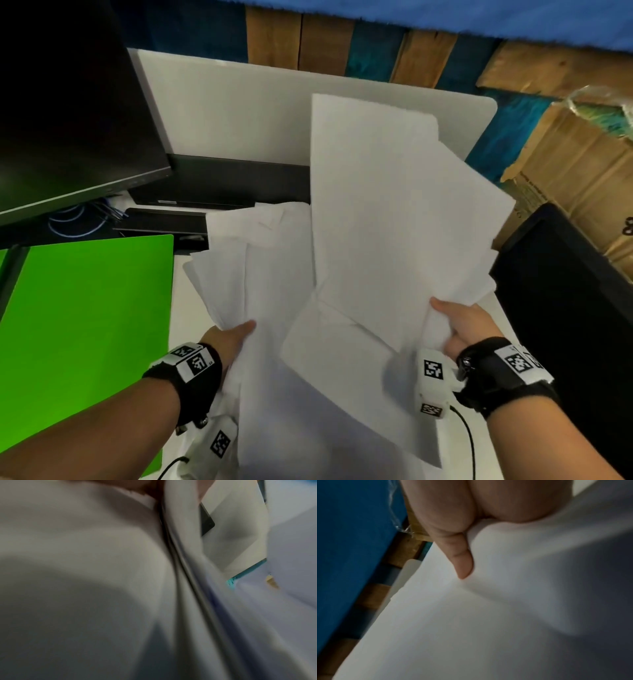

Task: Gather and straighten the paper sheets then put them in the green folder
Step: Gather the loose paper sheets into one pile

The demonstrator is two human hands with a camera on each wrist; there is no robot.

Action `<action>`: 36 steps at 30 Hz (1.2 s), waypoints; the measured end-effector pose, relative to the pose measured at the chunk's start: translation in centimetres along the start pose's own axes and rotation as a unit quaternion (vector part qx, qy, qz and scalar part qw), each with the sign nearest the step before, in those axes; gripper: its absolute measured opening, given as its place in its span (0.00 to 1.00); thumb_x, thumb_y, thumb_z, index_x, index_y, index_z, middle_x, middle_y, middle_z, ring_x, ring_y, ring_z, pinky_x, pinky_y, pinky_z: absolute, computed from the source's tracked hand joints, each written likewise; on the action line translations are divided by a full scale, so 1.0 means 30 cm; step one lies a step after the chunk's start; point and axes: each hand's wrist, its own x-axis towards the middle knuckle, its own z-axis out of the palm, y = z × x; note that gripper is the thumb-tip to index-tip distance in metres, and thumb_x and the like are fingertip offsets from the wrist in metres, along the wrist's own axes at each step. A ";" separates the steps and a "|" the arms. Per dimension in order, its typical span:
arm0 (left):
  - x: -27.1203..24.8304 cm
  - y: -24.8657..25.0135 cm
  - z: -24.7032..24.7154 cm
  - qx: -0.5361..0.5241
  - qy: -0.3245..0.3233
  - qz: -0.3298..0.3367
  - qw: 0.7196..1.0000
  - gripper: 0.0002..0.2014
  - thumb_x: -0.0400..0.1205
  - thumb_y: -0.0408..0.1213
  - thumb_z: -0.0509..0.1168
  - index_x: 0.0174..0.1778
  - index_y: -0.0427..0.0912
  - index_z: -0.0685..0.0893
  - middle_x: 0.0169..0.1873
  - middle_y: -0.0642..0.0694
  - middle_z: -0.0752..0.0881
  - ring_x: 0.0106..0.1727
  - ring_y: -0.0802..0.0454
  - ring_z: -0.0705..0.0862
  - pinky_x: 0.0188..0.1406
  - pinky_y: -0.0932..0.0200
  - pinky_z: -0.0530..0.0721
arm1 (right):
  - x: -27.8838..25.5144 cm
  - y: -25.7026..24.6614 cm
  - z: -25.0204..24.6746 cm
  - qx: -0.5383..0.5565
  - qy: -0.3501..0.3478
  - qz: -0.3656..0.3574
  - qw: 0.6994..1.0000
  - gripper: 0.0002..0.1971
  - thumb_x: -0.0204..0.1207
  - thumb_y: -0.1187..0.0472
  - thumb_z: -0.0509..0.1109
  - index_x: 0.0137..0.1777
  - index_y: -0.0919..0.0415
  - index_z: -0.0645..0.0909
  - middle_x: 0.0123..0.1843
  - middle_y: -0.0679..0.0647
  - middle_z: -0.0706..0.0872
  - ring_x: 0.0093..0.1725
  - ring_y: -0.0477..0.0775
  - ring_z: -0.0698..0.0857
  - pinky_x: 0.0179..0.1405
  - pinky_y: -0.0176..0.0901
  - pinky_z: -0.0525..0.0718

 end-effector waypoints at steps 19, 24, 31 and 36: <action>0.003 -0.008 -0.004 0.084 -0.002 0.028 0.996 0.25 0.74 0.30 0.72 0.66 0.26 0.75 0.63 0.29 0.81 0.59 0.34 0.81 0.60 0.50 0.77 | -0.108 -0.151 -0.059 -0.054 -0.011 -0.084 0.995 0.22 0.72 0.79 0.66 0.66 0.66 0.76 0.50 0.59 0.86 0.42 0.58 0.85 0.35 0.47 0.85; 0.005 -0.010 -0.001 0.088 0.007 0.020 0.996 0.30 0.74 0.32 0.73 0.70 0.27 0.72 0.65 0.29 0.80 0.64 0.30 0.80 0.65 0.41 0.78 | -0.160 -0.227 0.003 0.039 -0.080 -0.101 0.991 0.16 0.74 0.76 0.64 0.58 0.61 0.81 0.40 0.53 0.93 0.39 0.52 0.92 0.37 0.47 0.90; 0.007 -0.008 0.001 0.086 0.007 0.004 0.996 0.31 0.71 0.35 0.75 0.68 0.28 0.74 0.62 0.28 0.82 0.61 0.29 0.81 0.64 0.38 0.79 | -0.167 -0.248 0.066 0.056 -0.137 -0.110 0.983 0.15 0.74 0.77 0.63 0.53 0.59 0.82 0.42 0.55 0.93 0.43 0.57 0.91 0.44 0.53 0.90; -0.001 0.016 0.003 0.022 0.053 -0.051 0.997 0.22 0.82 0.29 0.59 0.72 0.25 0.69 0.73 0.26 0.72 0.73 0.35 0.74 0.68 0.52 0.72 | -0.056 -0.009 0.071 -0.050 -0.064 -0.030 0.996 0.23 0.69 0.82 0.65 0.64 0.71 0.78 0.46 0.63 0.89 0.43 0.64 0.87 0.52 0.61 0.85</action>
